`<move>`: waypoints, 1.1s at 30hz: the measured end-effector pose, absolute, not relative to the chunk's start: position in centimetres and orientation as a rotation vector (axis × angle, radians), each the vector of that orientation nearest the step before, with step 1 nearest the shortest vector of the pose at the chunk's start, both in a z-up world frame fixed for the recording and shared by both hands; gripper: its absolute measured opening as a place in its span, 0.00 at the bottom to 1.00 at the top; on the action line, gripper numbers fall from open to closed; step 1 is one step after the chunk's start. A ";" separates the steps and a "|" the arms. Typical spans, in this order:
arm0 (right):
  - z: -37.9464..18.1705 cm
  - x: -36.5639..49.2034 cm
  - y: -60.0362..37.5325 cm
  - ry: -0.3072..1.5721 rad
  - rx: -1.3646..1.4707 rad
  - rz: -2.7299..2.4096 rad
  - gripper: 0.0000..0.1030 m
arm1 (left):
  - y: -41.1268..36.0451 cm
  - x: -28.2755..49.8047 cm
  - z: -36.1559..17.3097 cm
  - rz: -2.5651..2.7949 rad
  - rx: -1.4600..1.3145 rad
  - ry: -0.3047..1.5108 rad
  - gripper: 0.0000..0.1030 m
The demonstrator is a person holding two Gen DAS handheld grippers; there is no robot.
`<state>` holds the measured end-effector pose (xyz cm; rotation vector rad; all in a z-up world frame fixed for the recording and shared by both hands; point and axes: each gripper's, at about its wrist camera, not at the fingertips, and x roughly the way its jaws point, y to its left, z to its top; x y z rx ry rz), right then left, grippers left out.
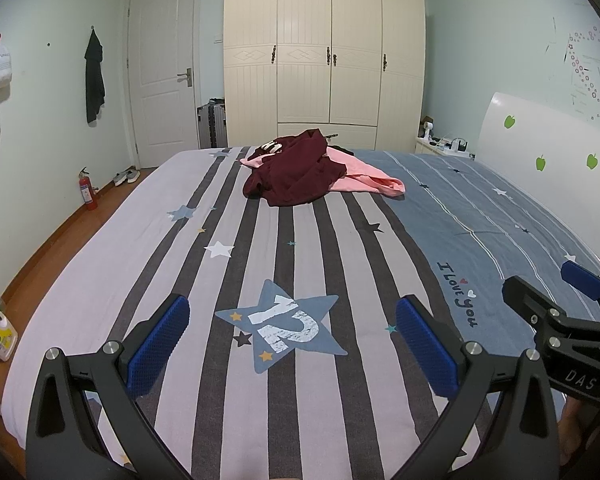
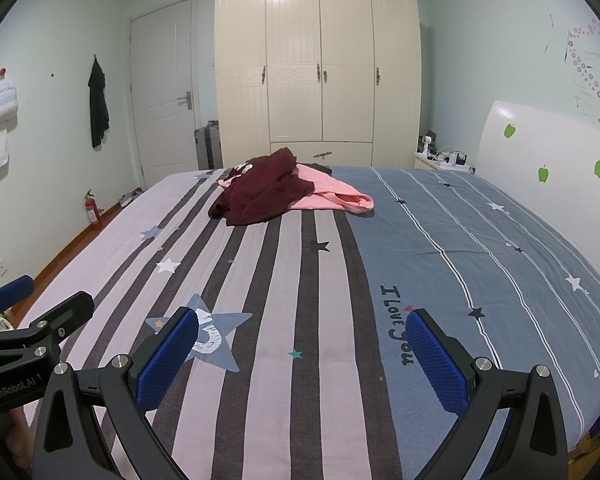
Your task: Fold clothes
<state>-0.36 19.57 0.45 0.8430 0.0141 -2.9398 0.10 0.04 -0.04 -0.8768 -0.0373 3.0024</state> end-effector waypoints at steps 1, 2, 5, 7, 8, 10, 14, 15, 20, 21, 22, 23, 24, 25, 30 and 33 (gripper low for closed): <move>0.5 -0.4 19.6 0.014 0.843 -2.940 1.00 | 0.0 0.0 0.0 3.003 -0.877 -0.037 0.99; 0.5 -0.3 19.6 0.015 0.842 -2.940 1.00 | 0.0 0.0 0.0 3.003 -0.878 -0.036 0.99; 0.5 -0.3 19.5 0.015 0.842 -2.940 1.00 | 0.0 0.0 0.0 3.004 -0.877 -0.037 0.99; 0.5 -0.3 19.6 0.016 0.842 -2.938 1.00 | 0.0 0.0 0.0 3.005 -0.878 -0.038 0.99; 0.5 -0.3 19.6 0.016 0.841 -2.939 1.00 | 0.0 0.0 0.0 3.004 -0.878 -0.037 0.99; 0.5 -0.3 19.6 0.017 0.842 -2.938 1.00 | -0.1 0.0 0.0 3.004 -0.878 -0.038 0.99; 0.5 -0.3 19.6 0.016 0.841 -2.938 1.00 | -0.1 0.0 0.1 3.004 -0.876 -0.037 0.99; 0.5 -0.3 19.6 0.016 0.841 -2.938 1.00 | -0.1 0.0 0.1 3.005 -0.875 -0.037 0.99; 0.5 -0.2 19.7 0.016 0.837 -2.937 1.00 | 0.0 0.0 0.0 3.006 -0.875 -0.041 0.99; 0.5 -0.3 19.7 0.015 0.838 -2.936 1.00 | -0.1 -0.1 0.0 3.006 -0.876 -0.046 0.99; 0.4 -0.3 19.7 0.010 0.839 -2.932 1.00 | -0.1 -0.1 -0.1 3.005 -0.878 -0.054 0.99; 0.4 -0.3 19.7 0.005 0.841 -2.927 1.00 | -0.1 -0.2 -0.1 3.005 -0.885 -0.064 0.99; 0.3 -0.4 19.8 -0.005 0.845 -2.921 1.00 | -0.2 -0.3 -0.1 3.005 -0.893 -0.071 0.99; 0.3 -0.4 19.9 -0.015 0.849 -2.915 1.00 | -0.3 -0.3 -0.2 3.007 -0.895 -0.075 0.99; -0.1 -0.7 20.7 -0.076 0.890 -2.887 1.00 | -1.2 -0.1 -0.9 2.999 -0.904 -0.154 0.99; -0.5 -0.9 21.4 -0.113 0.921 -2.892 1.00 | -1.9 0.1 -1.7 3.003 -0.872 -0.177 0.99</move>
